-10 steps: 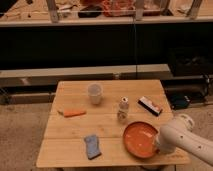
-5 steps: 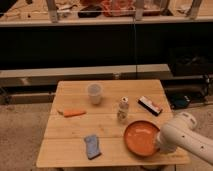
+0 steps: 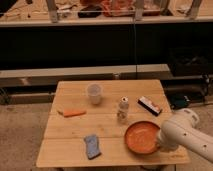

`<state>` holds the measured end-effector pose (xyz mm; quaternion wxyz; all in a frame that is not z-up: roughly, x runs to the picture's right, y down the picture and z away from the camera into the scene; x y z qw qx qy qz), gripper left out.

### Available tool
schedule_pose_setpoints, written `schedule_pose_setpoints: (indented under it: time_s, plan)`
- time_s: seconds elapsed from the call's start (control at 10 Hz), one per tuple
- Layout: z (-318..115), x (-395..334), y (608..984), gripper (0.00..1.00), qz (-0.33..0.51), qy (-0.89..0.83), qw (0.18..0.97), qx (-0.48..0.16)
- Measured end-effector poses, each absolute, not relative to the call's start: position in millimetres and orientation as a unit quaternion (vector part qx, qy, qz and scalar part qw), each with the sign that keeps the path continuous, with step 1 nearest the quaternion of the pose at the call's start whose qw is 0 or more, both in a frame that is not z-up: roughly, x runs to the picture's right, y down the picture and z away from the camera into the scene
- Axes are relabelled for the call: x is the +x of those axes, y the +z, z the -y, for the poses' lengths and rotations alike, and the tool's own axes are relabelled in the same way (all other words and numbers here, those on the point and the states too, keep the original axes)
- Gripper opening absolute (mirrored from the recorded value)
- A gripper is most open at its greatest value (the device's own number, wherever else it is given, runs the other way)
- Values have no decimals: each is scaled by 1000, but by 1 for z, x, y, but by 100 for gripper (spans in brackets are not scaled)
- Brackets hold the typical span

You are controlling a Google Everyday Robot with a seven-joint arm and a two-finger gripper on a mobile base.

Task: Pick up the ceramic bowl

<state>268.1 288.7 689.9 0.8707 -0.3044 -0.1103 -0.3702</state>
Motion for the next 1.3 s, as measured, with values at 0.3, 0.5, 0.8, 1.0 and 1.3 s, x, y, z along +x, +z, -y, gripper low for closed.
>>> schedule_pose_setpoints:
  time_s: [0.3,0.5,0.8,1.0,1.3]
  plan:
    - [-272,268,674,0,105,-377,869,-304]
    - [-269,267,672,0,101,-381,868,-303]
    - [-248,266,657,0,92,-389,867,-299]
    - [-246,267,654,0,88,-391,866,-300]
    - [-238,265,650,0,84,-395,866,-296]
